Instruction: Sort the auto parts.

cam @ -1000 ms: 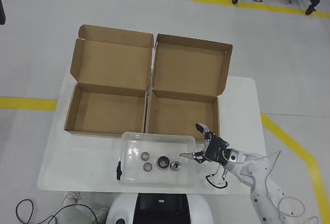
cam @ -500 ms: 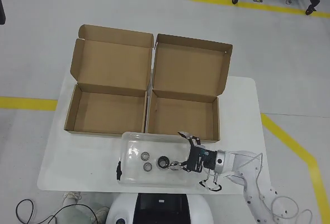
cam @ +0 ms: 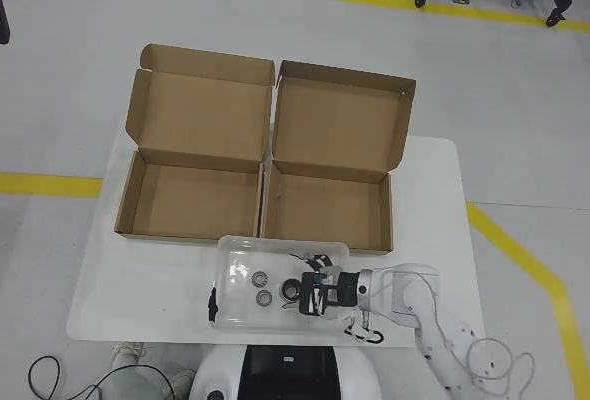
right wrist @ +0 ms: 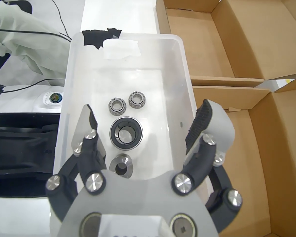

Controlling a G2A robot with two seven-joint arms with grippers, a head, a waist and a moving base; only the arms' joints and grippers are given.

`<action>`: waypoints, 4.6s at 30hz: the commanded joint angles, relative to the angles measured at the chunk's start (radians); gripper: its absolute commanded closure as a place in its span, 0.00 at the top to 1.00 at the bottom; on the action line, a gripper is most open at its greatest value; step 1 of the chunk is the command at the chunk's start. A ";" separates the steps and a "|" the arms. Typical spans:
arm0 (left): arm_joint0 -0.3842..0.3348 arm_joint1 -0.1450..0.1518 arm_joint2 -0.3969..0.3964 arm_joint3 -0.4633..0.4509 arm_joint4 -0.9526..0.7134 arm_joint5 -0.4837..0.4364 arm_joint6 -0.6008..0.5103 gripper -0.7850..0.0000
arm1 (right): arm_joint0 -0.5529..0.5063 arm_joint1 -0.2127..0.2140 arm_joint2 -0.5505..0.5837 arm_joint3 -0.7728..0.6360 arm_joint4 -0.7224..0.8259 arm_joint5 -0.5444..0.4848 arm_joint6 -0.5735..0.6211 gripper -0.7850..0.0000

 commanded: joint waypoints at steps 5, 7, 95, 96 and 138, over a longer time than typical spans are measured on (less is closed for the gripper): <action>0.000 0.000 0.000 0.000 0.000 0.000 0.000 1.00 | 0.025 0.002 -0.035 0.018 0.022 -0.028 0.095 0.87; 0.000 0.000 0.000 0.000 0.000 0.000 0.000 1.00 | 0.034 0.001 -0.046 0.026 0.028 -0.021 0.119 0.86; 0.000 0.000 0.000 0.000 0.000 0.000 0.000 1.00 | 0.385 -0.021 -0.144 0.083 0.319 0.141 -0.423 0.00; 0.000 0.000 0.000 0.000 0.000 0.000 0.000 1.00 | 0.402 -0.023 -0.139 0.080 0.328 0.148 -0.422 0.00; 0.000 0.000 0.000 0.000 0.000 0.000 0.000 1.00 | 0.456 -0.031 -0.001 0.051 0.268 0.227 -0.380 0.00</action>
